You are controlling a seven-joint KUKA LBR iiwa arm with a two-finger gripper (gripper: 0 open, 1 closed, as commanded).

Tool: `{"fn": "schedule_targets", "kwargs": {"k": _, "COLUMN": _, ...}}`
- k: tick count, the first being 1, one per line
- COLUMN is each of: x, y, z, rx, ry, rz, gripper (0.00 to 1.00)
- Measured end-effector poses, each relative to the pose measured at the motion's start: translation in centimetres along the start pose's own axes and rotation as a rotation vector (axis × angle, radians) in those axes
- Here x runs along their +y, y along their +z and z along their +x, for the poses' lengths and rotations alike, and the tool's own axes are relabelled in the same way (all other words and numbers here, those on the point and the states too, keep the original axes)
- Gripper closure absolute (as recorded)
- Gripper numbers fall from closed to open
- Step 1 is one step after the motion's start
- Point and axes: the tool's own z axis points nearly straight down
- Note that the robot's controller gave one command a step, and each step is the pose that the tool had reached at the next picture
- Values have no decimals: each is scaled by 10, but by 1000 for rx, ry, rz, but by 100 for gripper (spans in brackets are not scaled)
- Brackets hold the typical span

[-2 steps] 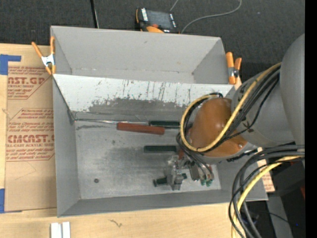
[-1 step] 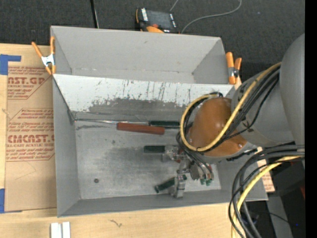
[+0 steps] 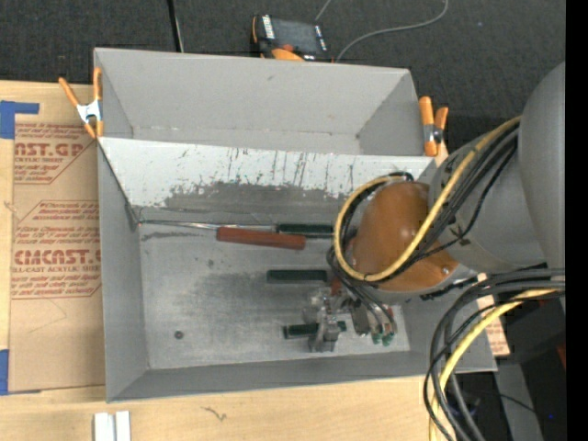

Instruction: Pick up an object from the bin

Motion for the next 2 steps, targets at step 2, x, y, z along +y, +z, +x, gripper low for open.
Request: {"fn": "schedule_targets", "kwargs": {"k": 2, "x": -16, "y": -275, "z": -12, "rx": -11, "ry": -292, "rz": 5, "gripper": 100}}
